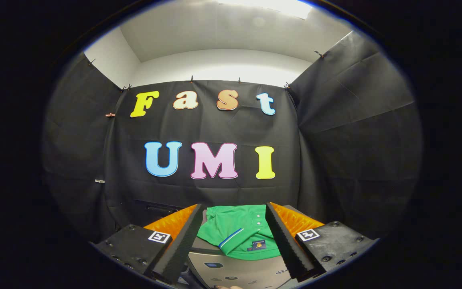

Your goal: Put the clothes into the washing machine and then close the washing machine lid.

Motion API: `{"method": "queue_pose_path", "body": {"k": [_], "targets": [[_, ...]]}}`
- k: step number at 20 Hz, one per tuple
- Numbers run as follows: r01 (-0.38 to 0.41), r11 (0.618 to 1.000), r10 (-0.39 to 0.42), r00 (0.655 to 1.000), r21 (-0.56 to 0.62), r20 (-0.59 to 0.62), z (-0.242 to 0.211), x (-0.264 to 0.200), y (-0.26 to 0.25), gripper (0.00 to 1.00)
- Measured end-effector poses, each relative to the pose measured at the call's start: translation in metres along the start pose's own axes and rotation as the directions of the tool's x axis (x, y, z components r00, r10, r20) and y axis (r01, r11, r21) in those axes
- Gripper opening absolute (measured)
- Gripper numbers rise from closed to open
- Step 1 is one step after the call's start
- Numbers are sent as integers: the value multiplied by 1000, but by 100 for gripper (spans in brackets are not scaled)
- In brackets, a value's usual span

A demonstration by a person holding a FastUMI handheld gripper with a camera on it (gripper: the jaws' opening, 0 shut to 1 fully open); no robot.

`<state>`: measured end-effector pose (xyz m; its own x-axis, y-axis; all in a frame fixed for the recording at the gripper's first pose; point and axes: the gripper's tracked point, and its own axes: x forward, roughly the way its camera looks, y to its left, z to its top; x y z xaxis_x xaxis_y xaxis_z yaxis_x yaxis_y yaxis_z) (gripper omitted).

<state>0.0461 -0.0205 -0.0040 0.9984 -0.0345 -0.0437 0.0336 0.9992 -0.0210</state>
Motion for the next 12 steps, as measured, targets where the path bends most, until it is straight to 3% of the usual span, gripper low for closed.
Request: {"method": "queue_pose_path", "body": {"k": [12], "targets": [[78, 996, -71, 990, 53, -119, 4, 107, -45, 99]]}}
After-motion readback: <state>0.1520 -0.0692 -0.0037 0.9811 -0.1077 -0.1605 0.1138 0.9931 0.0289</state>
